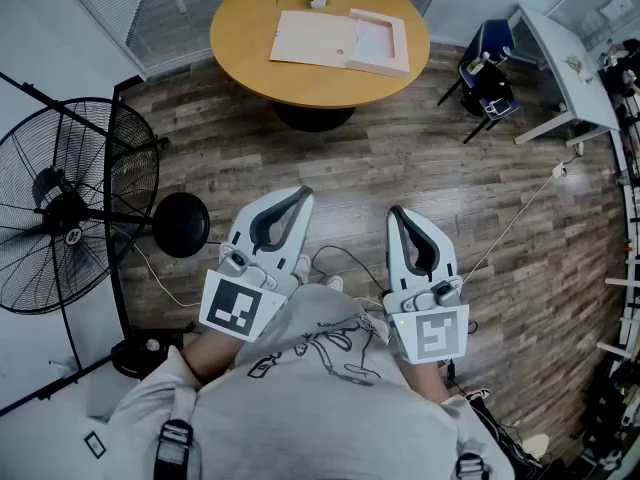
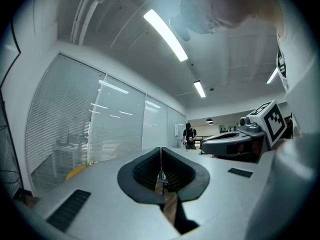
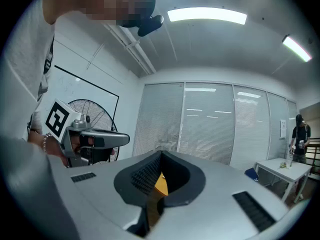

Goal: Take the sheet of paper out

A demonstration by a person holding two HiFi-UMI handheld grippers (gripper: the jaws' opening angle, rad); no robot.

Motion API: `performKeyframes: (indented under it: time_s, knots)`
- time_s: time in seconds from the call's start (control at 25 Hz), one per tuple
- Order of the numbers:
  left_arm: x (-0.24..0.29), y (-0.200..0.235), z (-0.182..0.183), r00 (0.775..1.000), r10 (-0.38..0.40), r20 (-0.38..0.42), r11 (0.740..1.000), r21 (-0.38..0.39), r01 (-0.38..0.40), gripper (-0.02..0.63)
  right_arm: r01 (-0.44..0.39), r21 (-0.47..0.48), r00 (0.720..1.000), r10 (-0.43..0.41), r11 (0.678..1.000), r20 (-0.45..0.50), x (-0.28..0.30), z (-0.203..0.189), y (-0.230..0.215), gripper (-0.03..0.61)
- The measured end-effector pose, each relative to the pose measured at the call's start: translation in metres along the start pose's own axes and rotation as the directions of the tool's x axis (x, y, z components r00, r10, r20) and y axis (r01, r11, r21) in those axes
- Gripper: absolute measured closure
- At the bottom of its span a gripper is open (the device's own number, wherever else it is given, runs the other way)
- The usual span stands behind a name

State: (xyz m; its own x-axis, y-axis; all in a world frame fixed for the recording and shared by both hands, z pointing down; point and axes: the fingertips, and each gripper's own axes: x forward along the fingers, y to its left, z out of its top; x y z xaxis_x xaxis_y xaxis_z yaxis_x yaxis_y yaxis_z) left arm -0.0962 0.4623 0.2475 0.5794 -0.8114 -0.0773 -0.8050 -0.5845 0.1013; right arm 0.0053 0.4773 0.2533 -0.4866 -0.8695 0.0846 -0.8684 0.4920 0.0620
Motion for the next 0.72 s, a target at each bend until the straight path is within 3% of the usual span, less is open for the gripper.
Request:
performKeyframes:
  time_s: [0.72]
  knots:
    - [-0.018, 0.067, 0.007, 1.000, 0.000, -0.009, 1.000, 0.009, 0.000, 0.589, 0.030, -0.004, 1.000, -0.030, 1.000, 0.003, 0.049, 0.007, 0.031, 0.571]
